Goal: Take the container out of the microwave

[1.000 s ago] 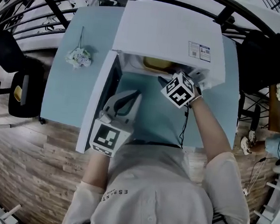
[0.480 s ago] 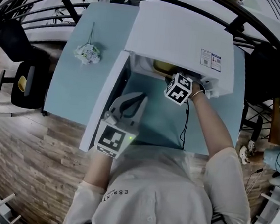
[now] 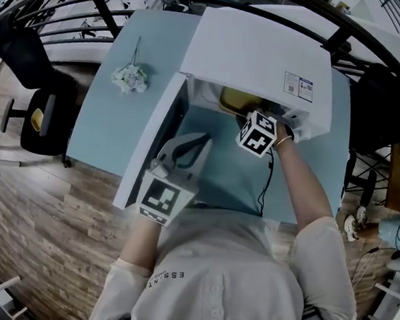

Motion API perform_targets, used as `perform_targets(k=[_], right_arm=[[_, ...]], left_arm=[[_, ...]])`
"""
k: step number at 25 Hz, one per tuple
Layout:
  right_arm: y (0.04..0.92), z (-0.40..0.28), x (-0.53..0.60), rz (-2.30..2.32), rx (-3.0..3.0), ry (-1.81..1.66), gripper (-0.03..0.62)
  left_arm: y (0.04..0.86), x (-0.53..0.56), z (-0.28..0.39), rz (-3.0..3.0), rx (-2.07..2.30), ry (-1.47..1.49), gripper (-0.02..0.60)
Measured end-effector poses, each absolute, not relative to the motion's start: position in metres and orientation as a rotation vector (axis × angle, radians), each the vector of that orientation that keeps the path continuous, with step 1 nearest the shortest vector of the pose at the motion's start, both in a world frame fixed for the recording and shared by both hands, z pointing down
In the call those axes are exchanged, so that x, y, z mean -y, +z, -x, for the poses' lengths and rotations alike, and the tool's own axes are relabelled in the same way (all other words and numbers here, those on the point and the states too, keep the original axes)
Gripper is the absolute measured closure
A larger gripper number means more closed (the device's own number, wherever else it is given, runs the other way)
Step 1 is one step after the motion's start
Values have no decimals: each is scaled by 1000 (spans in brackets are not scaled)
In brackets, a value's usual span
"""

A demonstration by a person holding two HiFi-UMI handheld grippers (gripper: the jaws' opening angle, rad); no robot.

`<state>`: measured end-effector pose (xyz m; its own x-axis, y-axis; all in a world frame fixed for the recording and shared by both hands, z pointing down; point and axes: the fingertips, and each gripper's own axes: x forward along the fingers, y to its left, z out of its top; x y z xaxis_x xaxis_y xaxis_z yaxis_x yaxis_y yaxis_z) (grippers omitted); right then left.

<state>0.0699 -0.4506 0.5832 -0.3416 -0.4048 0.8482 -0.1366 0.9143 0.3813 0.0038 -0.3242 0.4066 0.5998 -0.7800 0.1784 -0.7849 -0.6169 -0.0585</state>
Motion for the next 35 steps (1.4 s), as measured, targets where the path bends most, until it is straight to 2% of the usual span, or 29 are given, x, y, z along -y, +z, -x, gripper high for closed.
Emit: perform_targets(k=[17,35], right_arm=[[517,-105,308,-477,2137,-267,563],[398,-150,202,-956,2580,-154,566]], left_arm=[[383,258,-12,-2726,1485,274,588],[366,167,-40,-2744,1542,258,588]])
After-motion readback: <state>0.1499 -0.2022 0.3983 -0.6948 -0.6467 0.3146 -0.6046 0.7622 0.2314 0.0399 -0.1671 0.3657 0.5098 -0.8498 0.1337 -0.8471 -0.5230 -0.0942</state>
